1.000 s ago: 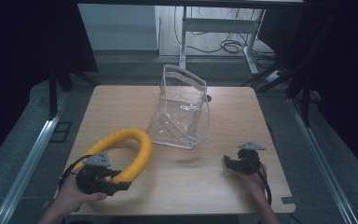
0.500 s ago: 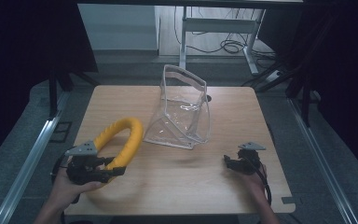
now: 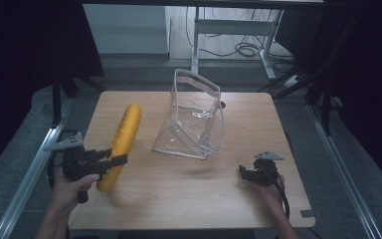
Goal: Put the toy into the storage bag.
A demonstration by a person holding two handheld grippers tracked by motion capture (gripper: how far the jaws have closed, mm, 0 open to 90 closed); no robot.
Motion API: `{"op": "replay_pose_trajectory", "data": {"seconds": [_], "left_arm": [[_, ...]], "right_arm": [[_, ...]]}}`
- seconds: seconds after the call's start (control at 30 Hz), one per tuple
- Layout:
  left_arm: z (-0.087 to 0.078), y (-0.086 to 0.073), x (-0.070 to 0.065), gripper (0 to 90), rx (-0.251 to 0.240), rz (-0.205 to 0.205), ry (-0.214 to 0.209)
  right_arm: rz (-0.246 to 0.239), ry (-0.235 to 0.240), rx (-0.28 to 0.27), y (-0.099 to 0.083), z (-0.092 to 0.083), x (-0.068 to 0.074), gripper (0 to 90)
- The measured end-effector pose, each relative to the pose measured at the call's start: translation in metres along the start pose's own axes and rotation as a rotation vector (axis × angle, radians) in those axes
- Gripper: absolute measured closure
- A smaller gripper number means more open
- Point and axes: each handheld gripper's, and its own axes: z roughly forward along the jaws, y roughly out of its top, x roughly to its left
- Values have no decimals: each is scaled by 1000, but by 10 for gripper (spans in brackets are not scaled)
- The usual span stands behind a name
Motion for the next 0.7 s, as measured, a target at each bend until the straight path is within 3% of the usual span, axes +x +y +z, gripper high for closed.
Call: {"op": "replay_pose_trajectory", "data": {"seconds": [0.17, 0.7], "left_arm": [[0, 4, 1, 510, -61, -21, 6], [15, 27, -18, 509, -259, -59, -10]], "right_arm": [[-1, 0, 0, 0, 0, 0, 196], [1, 1, -2, 0, 0, 0, 196]]}}
